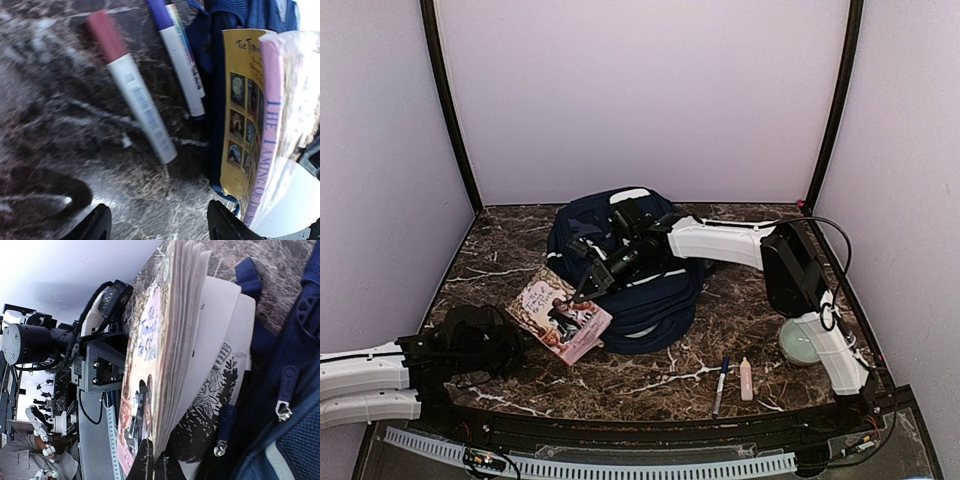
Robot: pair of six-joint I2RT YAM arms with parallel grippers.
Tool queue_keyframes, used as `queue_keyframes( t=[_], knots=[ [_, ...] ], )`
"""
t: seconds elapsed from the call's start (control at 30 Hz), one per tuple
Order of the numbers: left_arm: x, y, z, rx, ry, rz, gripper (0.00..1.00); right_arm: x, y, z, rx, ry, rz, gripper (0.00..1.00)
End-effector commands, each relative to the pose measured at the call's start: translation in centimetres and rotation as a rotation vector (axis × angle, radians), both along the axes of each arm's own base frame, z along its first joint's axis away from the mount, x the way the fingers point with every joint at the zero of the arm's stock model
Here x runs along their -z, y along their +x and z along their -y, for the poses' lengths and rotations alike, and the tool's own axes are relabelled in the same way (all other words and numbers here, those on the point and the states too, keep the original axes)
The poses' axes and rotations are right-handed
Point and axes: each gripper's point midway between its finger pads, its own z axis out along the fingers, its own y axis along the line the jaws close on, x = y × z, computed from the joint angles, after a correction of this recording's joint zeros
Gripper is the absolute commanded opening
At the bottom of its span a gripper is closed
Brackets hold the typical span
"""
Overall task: Pack the student bag
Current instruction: Pick up the book from the center of the board, then pass from the right arm to the left
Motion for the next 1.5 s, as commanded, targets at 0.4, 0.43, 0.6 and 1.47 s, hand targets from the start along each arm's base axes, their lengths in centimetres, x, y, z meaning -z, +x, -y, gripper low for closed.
queue_keyframes(
  t=[0.4,0.43,0.6,1.47],
  knots=[
    [-3.5,0.2,1.1,-0.014,-0.135,0.052,0.58,-0.1,-0.3,0.1,-0.012,0.033,-0.039,0.00],
    [-3.6,-0.1,0.9,-0.024,-0.155,0.051,0.63,-0.1,-0.3,0.1,-0.011,0.033,-0.040,0.00],
    [-2.9,-0.7,0.5,-0.048,-0.219,0.050,0.71,-0.1,-0.1,0.2,-0.007,0.034,-0.042,0.00],
    [-7.3,1.1,3.4,0.133,-0.188,0.277,0.71,0.2,0.5,1.0,0.013,0.026,-0.047,0.00]
  ],
)
